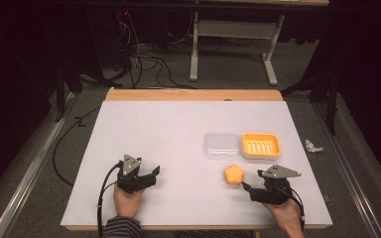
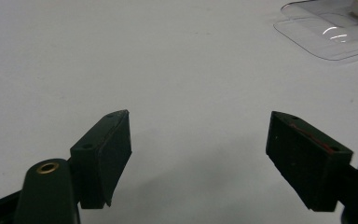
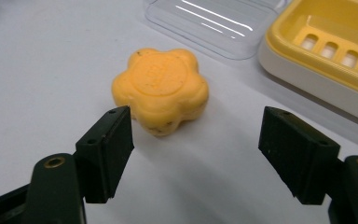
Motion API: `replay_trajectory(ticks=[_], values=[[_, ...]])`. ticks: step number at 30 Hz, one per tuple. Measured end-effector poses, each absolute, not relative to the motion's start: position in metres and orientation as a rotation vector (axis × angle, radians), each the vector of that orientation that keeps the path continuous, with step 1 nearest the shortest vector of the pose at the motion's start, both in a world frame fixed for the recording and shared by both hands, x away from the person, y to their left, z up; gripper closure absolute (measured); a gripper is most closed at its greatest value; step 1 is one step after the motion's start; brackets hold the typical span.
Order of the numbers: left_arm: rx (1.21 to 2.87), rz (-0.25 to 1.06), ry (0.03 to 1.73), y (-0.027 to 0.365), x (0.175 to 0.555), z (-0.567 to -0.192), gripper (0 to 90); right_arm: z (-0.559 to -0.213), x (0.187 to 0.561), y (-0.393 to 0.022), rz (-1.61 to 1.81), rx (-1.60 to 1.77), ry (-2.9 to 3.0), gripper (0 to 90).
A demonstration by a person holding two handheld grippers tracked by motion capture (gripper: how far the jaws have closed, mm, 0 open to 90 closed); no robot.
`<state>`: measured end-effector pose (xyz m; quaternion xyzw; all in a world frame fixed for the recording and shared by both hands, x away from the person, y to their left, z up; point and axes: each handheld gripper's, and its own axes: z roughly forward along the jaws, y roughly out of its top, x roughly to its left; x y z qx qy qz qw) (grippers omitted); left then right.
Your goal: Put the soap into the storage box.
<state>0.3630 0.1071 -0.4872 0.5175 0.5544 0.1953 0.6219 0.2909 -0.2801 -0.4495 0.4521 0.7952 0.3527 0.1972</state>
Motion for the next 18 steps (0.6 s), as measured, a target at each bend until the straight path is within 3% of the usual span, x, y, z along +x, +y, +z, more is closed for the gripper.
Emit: replay_trajectory(ticks=[18], values=[[1.187,0.446,1.271,0.107,0.363,-0.487,22.8,-0.447,0.32,-0.248,0.812,1.206,2.413,19.4]])
